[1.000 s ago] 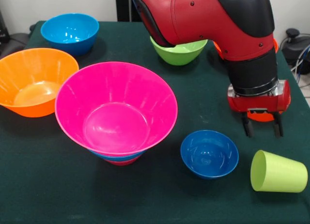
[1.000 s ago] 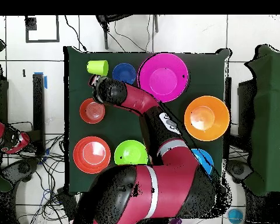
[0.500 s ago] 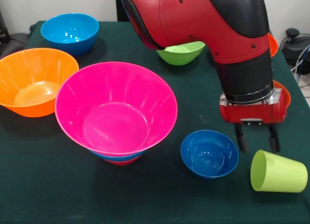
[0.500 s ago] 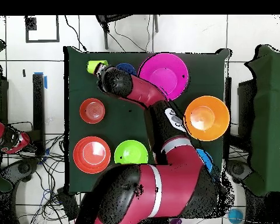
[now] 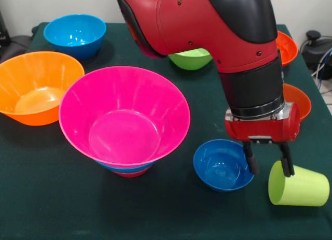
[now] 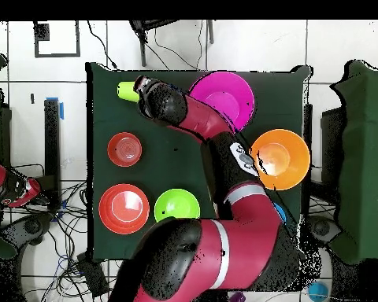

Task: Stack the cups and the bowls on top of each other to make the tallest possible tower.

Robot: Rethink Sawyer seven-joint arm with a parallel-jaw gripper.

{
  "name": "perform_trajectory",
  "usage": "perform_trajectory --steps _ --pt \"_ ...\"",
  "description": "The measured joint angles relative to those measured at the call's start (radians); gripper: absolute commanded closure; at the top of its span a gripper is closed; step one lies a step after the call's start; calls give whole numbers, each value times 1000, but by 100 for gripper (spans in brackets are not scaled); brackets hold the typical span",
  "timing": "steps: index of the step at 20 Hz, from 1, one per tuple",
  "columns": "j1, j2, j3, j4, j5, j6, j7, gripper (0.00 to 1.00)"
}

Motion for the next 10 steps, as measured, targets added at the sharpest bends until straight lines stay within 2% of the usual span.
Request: perform_trajectory --steps 10 --pt "-83 82 117 -2 0 0 0 0"
